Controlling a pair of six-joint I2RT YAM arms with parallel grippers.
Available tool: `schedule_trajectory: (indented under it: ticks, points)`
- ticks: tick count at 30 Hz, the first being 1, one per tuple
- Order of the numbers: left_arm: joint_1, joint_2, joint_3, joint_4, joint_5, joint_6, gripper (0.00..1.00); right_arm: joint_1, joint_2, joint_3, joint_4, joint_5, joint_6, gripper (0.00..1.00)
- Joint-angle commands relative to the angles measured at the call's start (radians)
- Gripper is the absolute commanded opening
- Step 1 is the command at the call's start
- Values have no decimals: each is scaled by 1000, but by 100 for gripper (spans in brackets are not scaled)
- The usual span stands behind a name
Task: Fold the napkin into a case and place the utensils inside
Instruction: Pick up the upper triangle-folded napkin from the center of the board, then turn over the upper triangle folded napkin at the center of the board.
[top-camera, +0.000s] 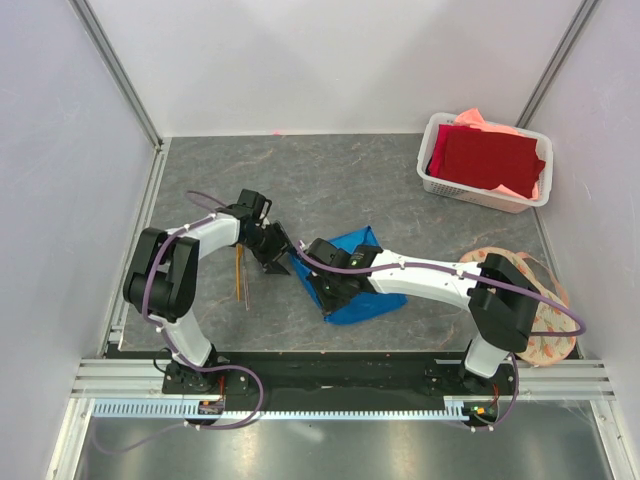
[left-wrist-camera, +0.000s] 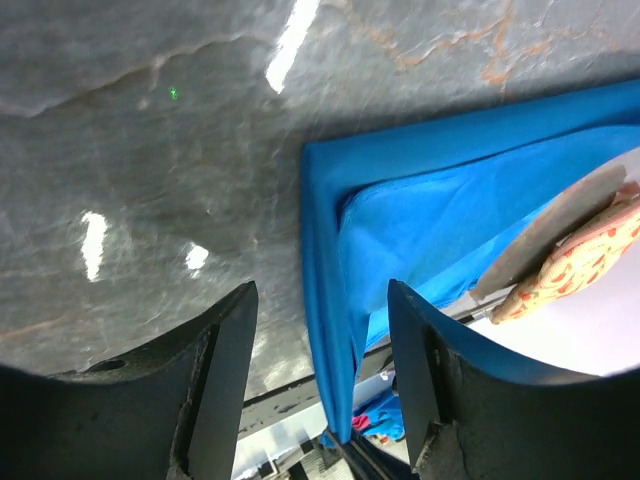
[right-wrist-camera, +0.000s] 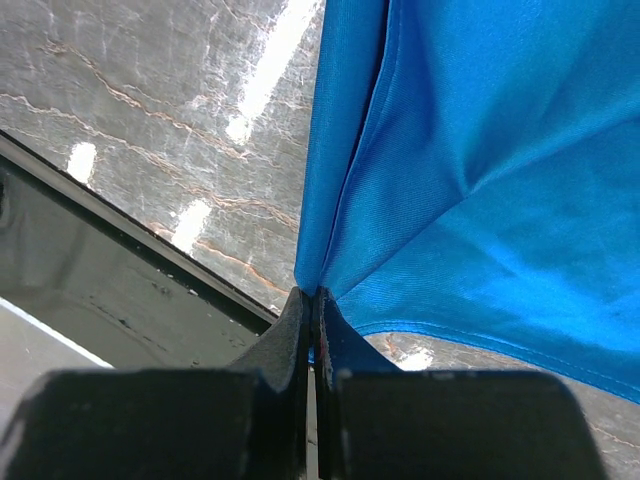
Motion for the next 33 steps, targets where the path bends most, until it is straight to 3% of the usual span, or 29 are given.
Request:
schedule_trajectory:
  ticks: [1,5,14,20,27,33]
  points:
    - [-27,35,79,-15,-59,-21,61,-5,-54,38,21,11,17,0]
    - [-44,73,113,-32,-84,-11,59,-7,-61,38,21,16,21,0]
    - [-55,121,178,-65,-128,8,39,-11,-73,28,21,19,30,0]
    - [-50,121,299,-140,-162,60,2,-11,-76,42,14,31,29,0]
    - [7,61,489,-263,-222,120,2,-10,49,247,-50,1,-20,0]
    - [122,25,771,-421,-285,173,2,-2,240,642,-110,-96,-42,0]
